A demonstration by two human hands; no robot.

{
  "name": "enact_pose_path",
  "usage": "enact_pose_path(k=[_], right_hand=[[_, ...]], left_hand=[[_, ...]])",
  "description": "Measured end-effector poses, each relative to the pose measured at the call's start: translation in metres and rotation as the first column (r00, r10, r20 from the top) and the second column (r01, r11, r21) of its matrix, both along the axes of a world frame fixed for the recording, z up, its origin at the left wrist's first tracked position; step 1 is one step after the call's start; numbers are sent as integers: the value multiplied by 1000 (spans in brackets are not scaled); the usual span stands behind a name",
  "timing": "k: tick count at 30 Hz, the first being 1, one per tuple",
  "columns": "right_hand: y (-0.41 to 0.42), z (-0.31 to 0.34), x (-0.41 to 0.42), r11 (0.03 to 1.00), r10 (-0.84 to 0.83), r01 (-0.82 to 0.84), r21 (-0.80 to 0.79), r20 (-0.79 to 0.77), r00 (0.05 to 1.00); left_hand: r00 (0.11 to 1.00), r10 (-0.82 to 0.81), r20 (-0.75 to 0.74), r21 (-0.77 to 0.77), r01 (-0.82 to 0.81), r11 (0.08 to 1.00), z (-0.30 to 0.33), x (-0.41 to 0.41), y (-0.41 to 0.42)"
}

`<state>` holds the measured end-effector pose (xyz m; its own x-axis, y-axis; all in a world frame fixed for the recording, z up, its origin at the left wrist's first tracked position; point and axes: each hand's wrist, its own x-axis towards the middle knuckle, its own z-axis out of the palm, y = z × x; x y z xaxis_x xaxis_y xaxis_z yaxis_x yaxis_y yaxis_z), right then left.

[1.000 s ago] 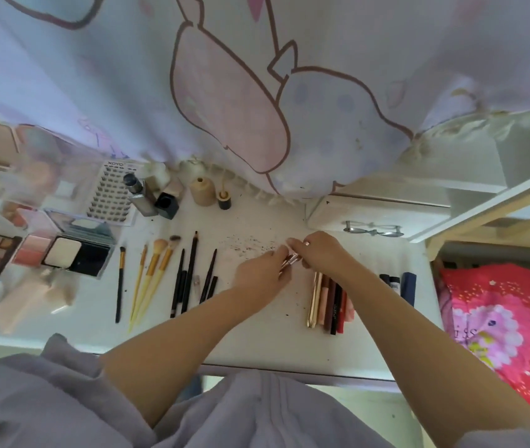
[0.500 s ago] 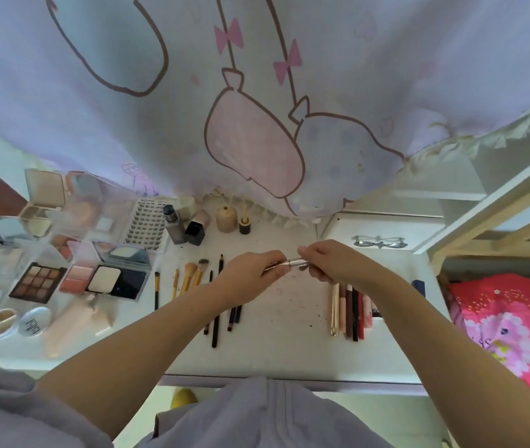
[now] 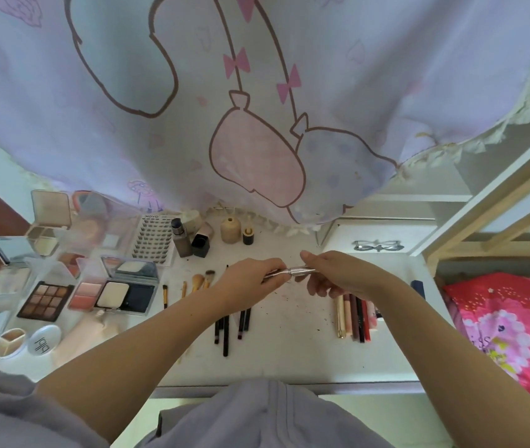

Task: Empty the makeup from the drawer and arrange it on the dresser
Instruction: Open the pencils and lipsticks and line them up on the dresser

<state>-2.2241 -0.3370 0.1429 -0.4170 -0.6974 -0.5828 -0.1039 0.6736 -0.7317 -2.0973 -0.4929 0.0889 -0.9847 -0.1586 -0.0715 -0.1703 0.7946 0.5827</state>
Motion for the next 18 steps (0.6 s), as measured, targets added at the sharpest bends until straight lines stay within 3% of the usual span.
enact_pose_path(k=[14,18], right_hand=[[8,-2,-5,997,20,-17,-78,41,999],[7,-3,-4,999,-18,21,-34,84,996]], left_hand=[[1000,-19,22,-36,20,999,-2,3,2],[999,-51,8,-64,51,997,0,1,4]])
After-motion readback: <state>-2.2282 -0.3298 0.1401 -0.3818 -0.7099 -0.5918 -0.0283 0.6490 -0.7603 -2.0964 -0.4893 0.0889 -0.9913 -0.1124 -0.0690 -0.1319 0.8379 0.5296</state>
